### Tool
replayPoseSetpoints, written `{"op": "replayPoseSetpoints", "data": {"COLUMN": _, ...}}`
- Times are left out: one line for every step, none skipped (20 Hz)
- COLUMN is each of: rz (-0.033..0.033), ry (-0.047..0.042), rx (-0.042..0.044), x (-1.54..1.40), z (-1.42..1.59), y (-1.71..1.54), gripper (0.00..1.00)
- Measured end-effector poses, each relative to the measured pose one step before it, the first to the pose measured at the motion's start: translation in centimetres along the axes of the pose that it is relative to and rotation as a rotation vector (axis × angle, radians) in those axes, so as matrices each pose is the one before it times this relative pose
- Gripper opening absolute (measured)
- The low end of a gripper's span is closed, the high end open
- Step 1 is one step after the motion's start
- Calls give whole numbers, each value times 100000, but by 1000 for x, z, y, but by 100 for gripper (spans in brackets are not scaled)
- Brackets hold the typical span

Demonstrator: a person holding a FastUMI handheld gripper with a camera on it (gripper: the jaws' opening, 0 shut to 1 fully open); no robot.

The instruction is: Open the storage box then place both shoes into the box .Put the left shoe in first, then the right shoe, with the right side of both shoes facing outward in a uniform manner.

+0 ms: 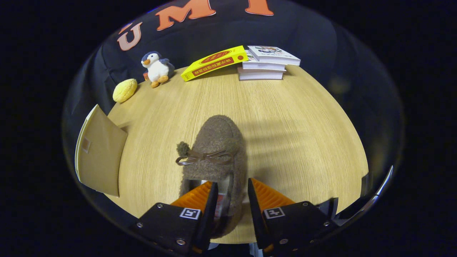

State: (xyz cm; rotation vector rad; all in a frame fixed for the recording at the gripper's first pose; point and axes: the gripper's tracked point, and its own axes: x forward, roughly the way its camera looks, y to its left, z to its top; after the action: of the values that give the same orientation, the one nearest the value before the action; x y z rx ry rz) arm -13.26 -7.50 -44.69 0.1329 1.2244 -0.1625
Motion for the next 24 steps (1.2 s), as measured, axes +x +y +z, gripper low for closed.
{"op": "replayPoseSetpoints", "data": {"rz": -285, "ry": -449, "rx": 1784, "x": 272, "z": 167, "y": -225, "gripper": 40}}
{"op": "replayPoseSetpoints", "data": {"rz": 522, "ry": -614, "rx": 2792, "x": 215, "z": 162, "y": -69, "gripper": 36}}
{"op": "replayPoseSetpoints", "data": {"rz": 1299, "ry": -562, "rx": 2992, "x": 148, "z": 170, "y": 242, "gripper": 29}}
{"op": "replayPoseSetpoints", "data": {"rz": 580, "ry": -510, "rx": 2243, "x": 61, "z": 106, "y": 74, "gripper": 26}}
{"op": "replayPoseSetpoints", "data": {"rz": -605, "ry": -329, "rx": 1029, "x": 83, "z": -35, "y": -116, "gripper": 19}}
{"op": "replayPoseSetpoints", "data": {"rz": -654, "ry": -452, "rx": 1204, "x": -68, "z": -6, "y": -59, "gripper": 16}}
{"op": "replayPoseSetpoints", "data": {"rz": -5, "ry": 338, "rx": 1908, "x": -117, "z": -4, "y": 90, "gripper": 9}}
{"op": "replayPoseSetpoints", "data": {"rz": 548, "ry": 1276, "rx": 1776, "x": -252, "z": -280, "y": 232, "gripper": 7}}
{"op": "replayPoseSetpoints", "data": {"rz": 964, "ry": 925, "rx": 1740, "x": -384, "z": -133, "y": 251, "gripper": 4}}
{"op": "replayPoseSetpoints", "data": {"rz": 906, "ry": 198, "rx": 1344, "x": -534, "z": -1, "y": 348, "gripper": 4}}
{"op": "replayPoseSetpoints", "data": {"rz": 312, "ry": -318, "rx": 437, "x": -544, "z": 237, "y": 318, "gripper": 4}}
{"op": "replayPoseSetpoints", "data": {"rz": 202, "ry": -566, "rx": -264, "x": -612, "z": 227, "y": 423, "gripper": 4}}
{"op": "replayPoseSetpoints", "data": {"rz": 275, "ry": -742, "rx": -589, "x": -683, "z": 430, "y": 523, "gripper": 4}}
{"op": "replayPoseSetpoints", "data": {"rz": 578, "ry": -895, "rx": -412, "x": -736, "z": 489, "y": 592, "gripper": 4}}
{"op": "replayPoseSetpoints", "data": {"rz": 923, "ry": -1021, "rx": -160, "x": -668, "z": 620, "y": 732, "gripper": 4}}
{"op": "replayPoseSetpoints", "data": {"rz": 1147, "ry": -795, "rx": 25, "x": -728, "z": 545, "y": 809, "gripper": 4}}
{"op": "replayPoseSetpoints", "data": {"rz": 1262, "ry": -801, "rx": -157, "x": -674, "z": 538, "y": 1005, "gripper": 4}}
{"op": "replayPoseSetpoints", "data": {"rz": 1195, "ry": -634, "rx": -331, "x": -624, "z": 500, "y": 1063, "gripper": 4}}
{"op": "replayPoseSetpoints", "data": {"rz": 1115, "ry": -500, "rx": -580, "x": -530, "z": 468, "y": 1078, "gripper": 4}}
{"op": "replayPoseSetpoints", "data": {"rz": 1072, "ry": -427, "rx": -714, "x": -567, "z": 456, "y": 1149, "gripper": 4}}
{"op": "replayPoseSetpoints", "data": {"rz": 1277, "ry": -185, "rx": -1068, "x": -502, "z": 420, "y": 1341, "gripper": 4}}
{"op": "replayPoseSetpoints", "data": {"rz": 1210, "ry": 9, "rx": -909, "x": -428, "z": 281, "y": 1218, "gripper": 4}}
{"op": "replayPoseSetpoints", "data": {"rz": 1465, "ry": 75, "rx": -987, "x": -292, "z": 187, "y": 1362, "gripper": 4}}
{"op": "replayPoseSetpoints", "data": {"rz": 1637, "ry": 371, "rx": -813, "x": -377, "z": 207, "y": 1434, "gripper": 4}}
